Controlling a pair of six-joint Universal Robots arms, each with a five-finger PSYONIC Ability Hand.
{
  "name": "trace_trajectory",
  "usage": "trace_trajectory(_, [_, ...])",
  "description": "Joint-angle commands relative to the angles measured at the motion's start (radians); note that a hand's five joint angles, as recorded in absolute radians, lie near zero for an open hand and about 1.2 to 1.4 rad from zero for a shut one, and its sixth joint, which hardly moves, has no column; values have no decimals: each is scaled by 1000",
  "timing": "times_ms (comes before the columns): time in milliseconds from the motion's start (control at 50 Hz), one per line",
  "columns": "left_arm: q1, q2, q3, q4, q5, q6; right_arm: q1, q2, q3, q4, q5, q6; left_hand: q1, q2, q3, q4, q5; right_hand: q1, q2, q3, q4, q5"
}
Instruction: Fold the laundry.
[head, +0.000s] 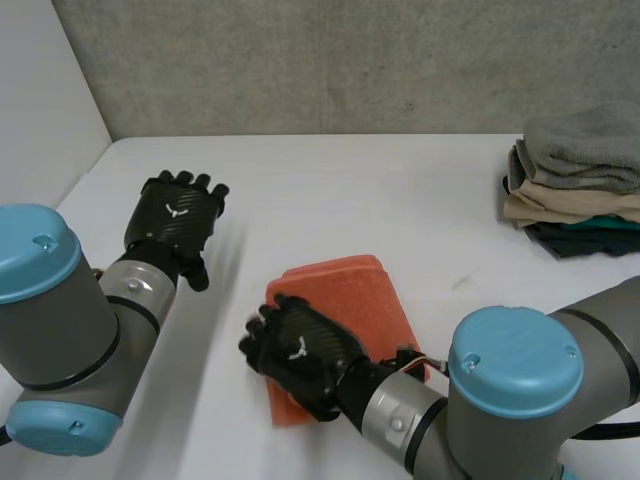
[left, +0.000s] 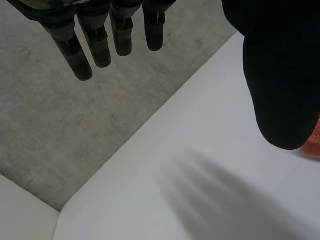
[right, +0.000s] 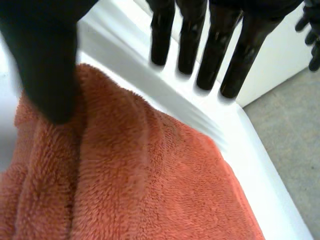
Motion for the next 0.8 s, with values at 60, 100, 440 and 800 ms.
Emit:
trace_trajectory(60, [-67, -4, 66, 3, -17, -44, -200, -197, 5, 17, 73, 506, -7, -16, -23, -15, -37, -228, -350, -361, -364, -386])
trace_trajectory(100, [-114, -16, 94, 3, -16, -79, -254, -239, 11, 32, 75, 626, -7, -16, -22, -15, -37, -228, -350, -361, -364, -386])
trace_trajectory(440, [-339, -314, 307, -91, -146, -261, -444, -124, -44, 256, 161, 574, 20, 10, 4, 11, -10, -228, -350, -361, -364, -386])
trace_trajectory(800, [-368, -368, 241, -232, -243, -191, -243, 53, -147, 278, 159, 512, 20, 10, 4, 11, -10, -228, -350, -361, -364, -386])
